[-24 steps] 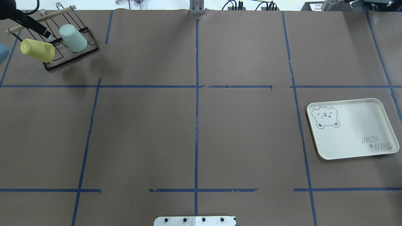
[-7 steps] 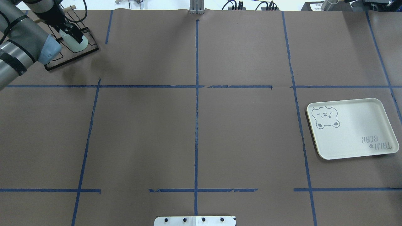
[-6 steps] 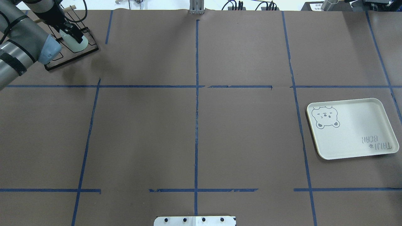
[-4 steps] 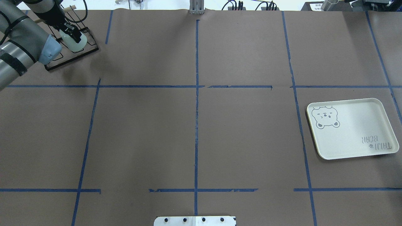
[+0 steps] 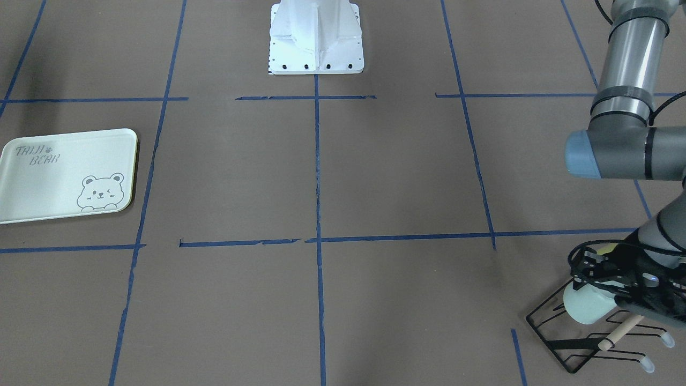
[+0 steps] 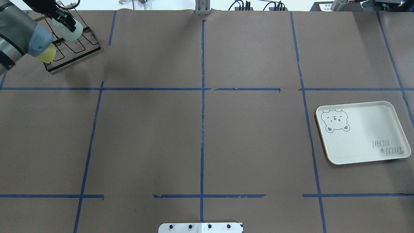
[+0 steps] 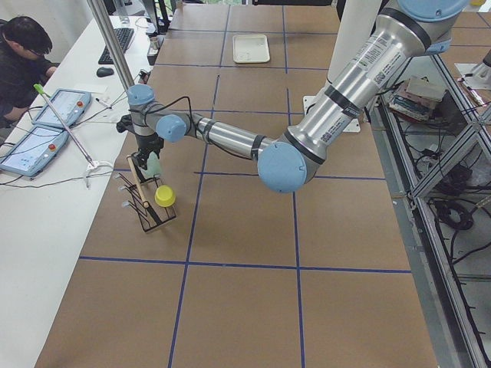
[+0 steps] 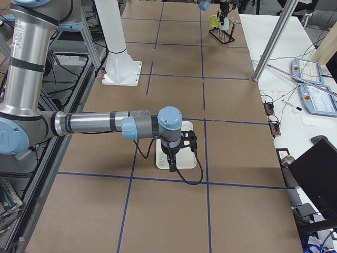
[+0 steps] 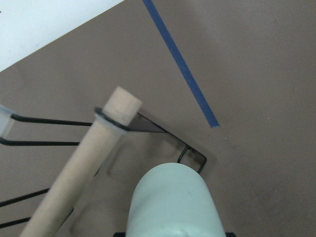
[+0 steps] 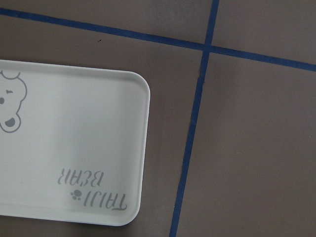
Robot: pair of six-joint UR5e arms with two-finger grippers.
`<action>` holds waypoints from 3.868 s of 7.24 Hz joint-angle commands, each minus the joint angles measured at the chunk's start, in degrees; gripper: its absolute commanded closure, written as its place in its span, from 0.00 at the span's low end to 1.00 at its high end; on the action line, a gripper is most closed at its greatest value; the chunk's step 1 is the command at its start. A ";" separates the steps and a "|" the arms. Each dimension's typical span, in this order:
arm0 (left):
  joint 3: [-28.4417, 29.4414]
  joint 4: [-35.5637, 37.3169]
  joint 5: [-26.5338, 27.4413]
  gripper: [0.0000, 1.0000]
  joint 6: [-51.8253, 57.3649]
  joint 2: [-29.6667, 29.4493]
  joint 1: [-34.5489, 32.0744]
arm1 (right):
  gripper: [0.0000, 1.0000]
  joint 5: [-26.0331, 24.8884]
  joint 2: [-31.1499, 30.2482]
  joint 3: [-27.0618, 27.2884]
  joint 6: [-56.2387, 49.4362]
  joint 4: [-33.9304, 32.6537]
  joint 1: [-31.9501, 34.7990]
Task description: Left arm grabs green cup and hands to right arm on tray
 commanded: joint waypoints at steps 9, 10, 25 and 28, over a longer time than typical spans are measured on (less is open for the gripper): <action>-25.17 -9.29 0.37 0.64 -46.10 9.03 9.29 | 0.00 3.89 5.96 0.00 13.43 7.11 -4.56; -25.61 -13.52 1.59 0.64 -52.70 9.91 9.91 | 0.00 3.81 5.98 0.00 22.96 15.06 -6.66; -27.02 -80.42 13.74 0.64 -100.75 15.46 40.76 | 0.00 -33.19 26.79 -2.80 109.28 95.64 -62.40; -27.54 -82.20 13.73 0.64 -100.93 14.23 43.22 | 0.00 -33.54 30.05 -5.18 109.01 95.82 -62.49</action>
